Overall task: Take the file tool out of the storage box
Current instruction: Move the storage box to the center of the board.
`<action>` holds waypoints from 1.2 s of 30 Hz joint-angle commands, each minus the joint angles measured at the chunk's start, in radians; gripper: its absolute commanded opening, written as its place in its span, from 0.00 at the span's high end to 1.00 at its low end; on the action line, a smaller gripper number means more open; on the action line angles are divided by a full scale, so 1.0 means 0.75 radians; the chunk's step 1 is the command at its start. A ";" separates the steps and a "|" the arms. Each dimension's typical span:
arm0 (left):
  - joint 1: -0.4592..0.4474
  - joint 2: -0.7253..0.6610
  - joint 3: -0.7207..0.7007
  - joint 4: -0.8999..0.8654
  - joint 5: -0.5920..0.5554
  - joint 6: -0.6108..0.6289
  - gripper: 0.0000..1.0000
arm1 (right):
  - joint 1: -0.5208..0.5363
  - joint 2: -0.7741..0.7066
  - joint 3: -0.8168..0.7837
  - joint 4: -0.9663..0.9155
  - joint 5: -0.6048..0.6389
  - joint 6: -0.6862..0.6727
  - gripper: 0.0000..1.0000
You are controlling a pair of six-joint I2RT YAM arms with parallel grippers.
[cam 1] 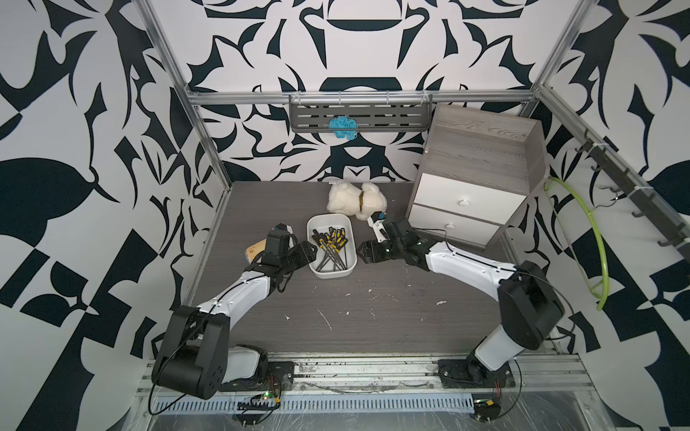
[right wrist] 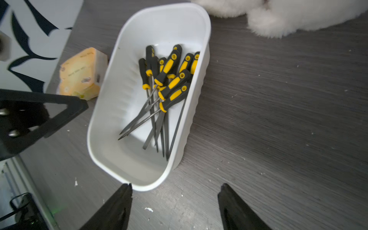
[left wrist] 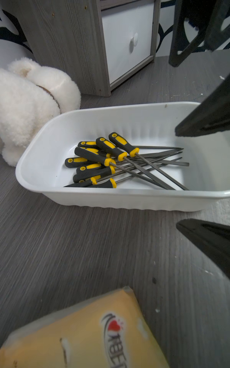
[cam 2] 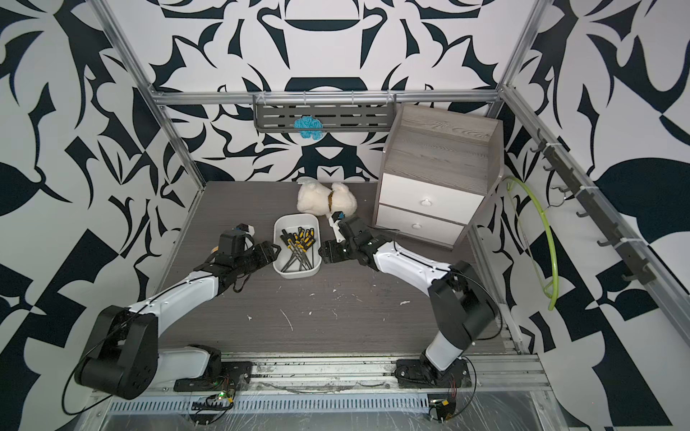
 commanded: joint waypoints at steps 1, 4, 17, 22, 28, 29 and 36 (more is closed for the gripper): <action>-0.002 0.079 0.057 -0.011 0.023 0.046 0.31 | 0.010 0.085 0.125 -0.108 0.063 -0.073 0.29; -0.004 0.155 0.101 -0.018 0.045 0.060 0.38 | 0.018 0.186 0.209 -0.117 0.060 -0.086 0.32; -0.090 0.248 0.154 -0.085 0.013 0.115 0.74 | 0.061 0.360 0.398 -0.267 0.017 -0.105 0.70; -0.182 0.203 0.122 -0.130 -0.014 0.092 0.77 | 0.109 0.292 0.324 -0.316 0.085 -0.095 0.78; -0.338 0.135 0.085 -0.175 -0.059 0.065 0.79 | 0.136 0.130 0.112 -0.282 0.089 -0.026 0.84; -0.364 0.129 0.076 -0.177 -0.061 0.058 0.80 | 0.140 0.097 0.066 -0.272 0.076 -0.011 0.85; -0.490 0.079 -0.011 -0.170 -0.088 0.041 0.79 | 0.177 -0.197 -0.313 -0.190 0.084 0.106 0.84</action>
